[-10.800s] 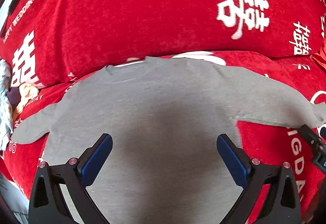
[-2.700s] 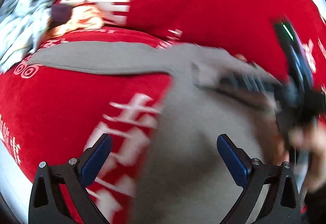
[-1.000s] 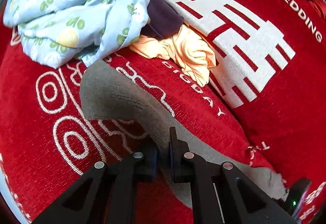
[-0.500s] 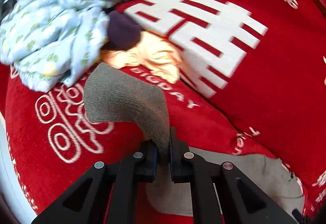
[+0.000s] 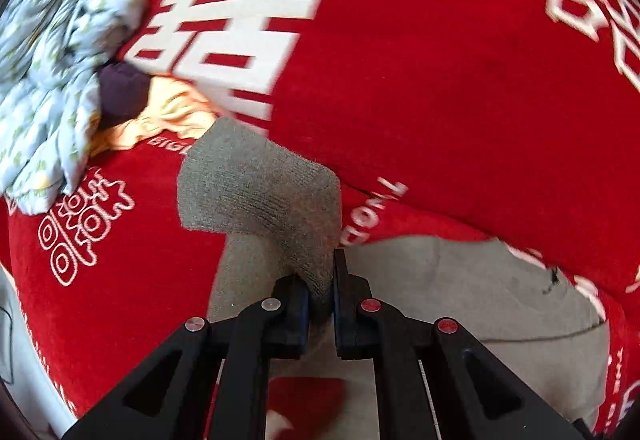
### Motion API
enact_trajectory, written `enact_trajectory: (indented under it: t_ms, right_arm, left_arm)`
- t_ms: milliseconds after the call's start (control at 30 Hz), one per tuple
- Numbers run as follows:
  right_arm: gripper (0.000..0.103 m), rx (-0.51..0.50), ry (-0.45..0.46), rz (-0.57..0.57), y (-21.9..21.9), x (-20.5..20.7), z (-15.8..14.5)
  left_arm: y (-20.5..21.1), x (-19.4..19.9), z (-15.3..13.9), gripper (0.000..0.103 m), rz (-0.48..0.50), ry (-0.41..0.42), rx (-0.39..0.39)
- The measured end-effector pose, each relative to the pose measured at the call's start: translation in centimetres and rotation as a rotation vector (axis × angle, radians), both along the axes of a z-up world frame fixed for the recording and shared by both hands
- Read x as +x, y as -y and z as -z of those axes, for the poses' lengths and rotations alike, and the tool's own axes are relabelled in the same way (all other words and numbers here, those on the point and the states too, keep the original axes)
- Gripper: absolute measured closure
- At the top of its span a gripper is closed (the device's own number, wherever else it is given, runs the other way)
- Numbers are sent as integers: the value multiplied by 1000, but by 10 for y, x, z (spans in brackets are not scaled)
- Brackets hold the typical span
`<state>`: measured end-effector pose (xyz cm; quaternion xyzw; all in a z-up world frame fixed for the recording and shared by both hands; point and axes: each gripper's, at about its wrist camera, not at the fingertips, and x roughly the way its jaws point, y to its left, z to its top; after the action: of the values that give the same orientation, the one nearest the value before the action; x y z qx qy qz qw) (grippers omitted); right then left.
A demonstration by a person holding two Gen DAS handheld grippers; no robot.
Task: Fold small clothes
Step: 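Fold the held sleeve across the sweater body with the left gripper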
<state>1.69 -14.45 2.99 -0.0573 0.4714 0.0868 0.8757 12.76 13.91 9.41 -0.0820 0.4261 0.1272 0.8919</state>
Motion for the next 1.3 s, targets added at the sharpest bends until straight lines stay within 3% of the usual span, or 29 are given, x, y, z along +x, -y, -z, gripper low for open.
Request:
enact_trajectory:
  t_ms: [833, 1300]
  right_arm:
    - [12, 120, 44, 178, 132, -33, -6]
    - [12, 190, 41, 259, 178, -43, 1]
  left_arm:
    - [261, -34, 3, 93, 333, -16, 182]
    - [330, -51, 41, 93, 444, -89, 266]
